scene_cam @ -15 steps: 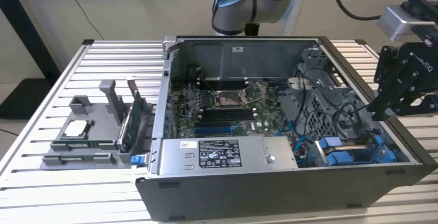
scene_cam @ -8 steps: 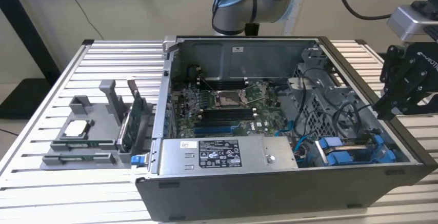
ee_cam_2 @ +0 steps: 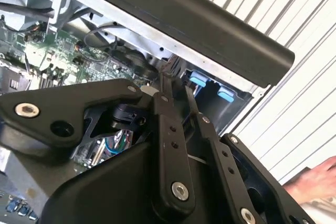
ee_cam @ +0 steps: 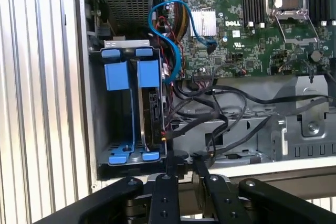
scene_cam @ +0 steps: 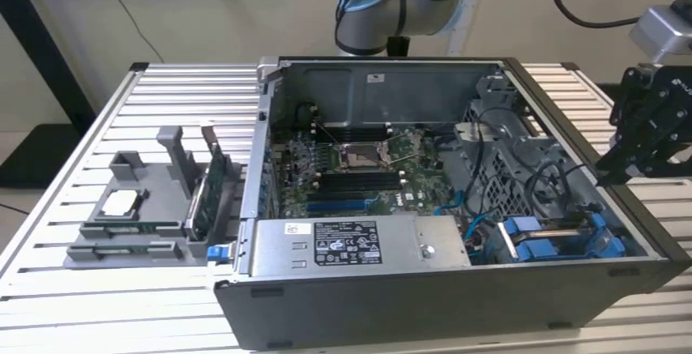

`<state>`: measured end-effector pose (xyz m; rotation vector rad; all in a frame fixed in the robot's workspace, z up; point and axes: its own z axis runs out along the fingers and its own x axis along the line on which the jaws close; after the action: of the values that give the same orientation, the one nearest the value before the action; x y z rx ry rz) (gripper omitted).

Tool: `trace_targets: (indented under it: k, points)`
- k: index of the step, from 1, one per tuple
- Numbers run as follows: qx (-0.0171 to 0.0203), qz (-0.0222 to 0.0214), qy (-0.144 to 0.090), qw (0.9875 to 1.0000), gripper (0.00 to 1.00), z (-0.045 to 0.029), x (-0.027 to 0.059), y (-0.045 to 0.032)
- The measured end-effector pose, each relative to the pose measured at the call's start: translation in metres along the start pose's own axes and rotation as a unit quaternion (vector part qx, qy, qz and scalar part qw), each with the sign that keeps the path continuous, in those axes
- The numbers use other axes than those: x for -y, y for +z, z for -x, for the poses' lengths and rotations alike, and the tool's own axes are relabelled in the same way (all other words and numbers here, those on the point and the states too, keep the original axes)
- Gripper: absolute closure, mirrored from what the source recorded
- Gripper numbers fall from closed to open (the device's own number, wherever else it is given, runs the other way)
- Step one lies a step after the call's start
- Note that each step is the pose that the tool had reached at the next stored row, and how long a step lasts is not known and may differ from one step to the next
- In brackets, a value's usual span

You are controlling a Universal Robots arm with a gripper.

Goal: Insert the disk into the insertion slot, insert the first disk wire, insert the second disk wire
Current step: 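Insert the second disk wire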

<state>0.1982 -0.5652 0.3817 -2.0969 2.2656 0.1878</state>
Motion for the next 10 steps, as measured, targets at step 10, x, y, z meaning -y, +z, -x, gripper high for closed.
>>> trace_targets:
  k: [10]
  points:
    - [0.0204,0.0054,-0.001,0.9998,0.74,-0.0137,0.0051,0.0015]
